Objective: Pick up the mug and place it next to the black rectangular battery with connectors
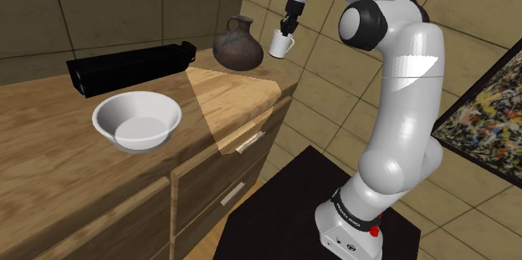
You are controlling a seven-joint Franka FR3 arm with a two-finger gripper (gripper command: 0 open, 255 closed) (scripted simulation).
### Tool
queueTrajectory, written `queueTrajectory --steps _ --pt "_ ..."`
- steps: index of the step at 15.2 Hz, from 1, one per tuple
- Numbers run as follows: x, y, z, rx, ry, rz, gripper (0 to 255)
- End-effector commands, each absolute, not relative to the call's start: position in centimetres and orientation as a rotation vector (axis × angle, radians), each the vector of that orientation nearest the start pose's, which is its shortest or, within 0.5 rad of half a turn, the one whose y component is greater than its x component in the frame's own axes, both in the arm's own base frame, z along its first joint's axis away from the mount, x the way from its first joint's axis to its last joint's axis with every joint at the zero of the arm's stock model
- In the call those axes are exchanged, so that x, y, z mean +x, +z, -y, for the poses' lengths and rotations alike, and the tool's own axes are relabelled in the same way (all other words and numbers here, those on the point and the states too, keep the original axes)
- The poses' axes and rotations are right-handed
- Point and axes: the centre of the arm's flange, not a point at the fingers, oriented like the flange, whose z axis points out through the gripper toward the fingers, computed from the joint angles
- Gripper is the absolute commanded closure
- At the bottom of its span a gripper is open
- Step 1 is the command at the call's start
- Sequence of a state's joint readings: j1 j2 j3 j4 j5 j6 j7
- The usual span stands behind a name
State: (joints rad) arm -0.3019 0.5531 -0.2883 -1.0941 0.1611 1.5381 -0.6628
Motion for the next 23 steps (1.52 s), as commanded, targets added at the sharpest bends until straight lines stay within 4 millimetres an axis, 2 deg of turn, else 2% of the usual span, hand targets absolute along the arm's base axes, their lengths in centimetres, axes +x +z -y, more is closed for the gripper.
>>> queueTrajectory --steps 1,2,23 --pt "61.8 51.8 32.7 -3.075 0.104 0.161 255" --pt "61.8 52.2 32.7 -3.075 0.104 0.161 255" --pt "70.2 52.3 6.3 -3.075 0.104 0.161 255"
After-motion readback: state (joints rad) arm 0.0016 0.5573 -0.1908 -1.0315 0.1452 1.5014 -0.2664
